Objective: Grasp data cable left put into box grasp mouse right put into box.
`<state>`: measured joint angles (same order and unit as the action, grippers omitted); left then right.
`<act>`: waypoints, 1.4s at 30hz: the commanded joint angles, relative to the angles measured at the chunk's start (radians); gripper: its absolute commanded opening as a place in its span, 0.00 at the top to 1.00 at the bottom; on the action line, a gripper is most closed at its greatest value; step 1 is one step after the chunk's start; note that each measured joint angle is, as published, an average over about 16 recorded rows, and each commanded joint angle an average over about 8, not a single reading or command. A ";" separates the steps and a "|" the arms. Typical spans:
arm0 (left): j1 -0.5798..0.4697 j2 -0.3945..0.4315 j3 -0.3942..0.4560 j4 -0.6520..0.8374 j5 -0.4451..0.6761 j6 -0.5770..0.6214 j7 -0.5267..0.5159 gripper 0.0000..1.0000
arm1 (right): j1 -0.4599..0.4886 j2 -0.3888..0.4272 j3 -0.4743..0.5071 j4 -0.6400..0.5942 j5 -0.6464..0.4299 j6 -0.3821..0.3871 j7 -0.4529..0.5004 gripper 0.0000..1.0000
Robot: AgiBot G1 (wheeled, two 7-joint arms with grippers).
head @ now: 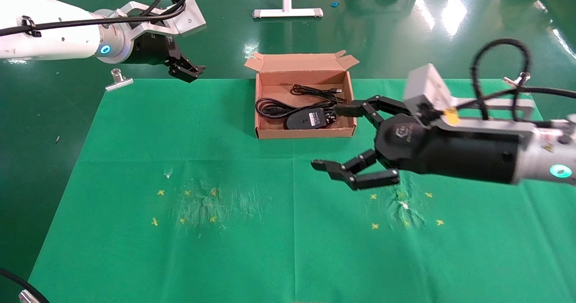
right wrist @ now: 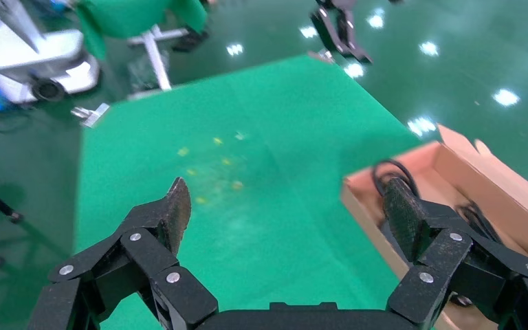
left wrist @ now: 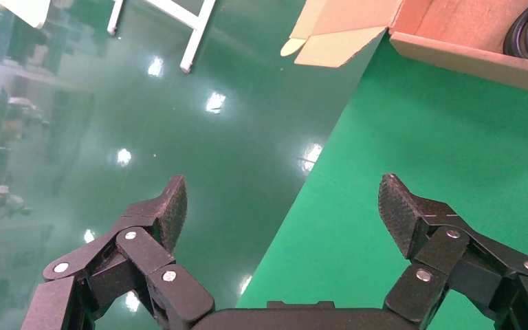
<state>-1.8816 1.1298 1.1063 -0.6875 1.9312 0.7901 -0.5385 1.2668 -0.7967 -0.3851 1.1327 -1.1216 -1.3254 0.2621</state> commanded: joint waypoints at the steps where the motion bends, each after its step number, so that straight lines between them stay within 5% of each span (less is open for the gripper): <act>1: -0.003 0.002 0.003 0.002 0.005 -0.003 -0.001 0.00 | -0.019 0.019 0.011 0.015 0.039 -0.017 -0.007 0.00; 20: 0.233 -0.150 -0.238 -0.172 -0.346 0.203 0.101 0.00 | -0.186 0.180 0.102 0.147 0.379 -0.165 -0.072 0.00; 42: 0.534 -0.343 -0.547 -0.395 -0.794 0.467 0.232 0.00 | -0.191 0.186 0.103 0.150 0.392 -0.170 -0.076 0.00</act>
<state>-1.3477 0.7867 0.5595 -1.0821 1.1371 1.2567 -0.3064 1.0754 -0.6108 -0.2816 1.2831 -0.7295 -1.4955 0.1864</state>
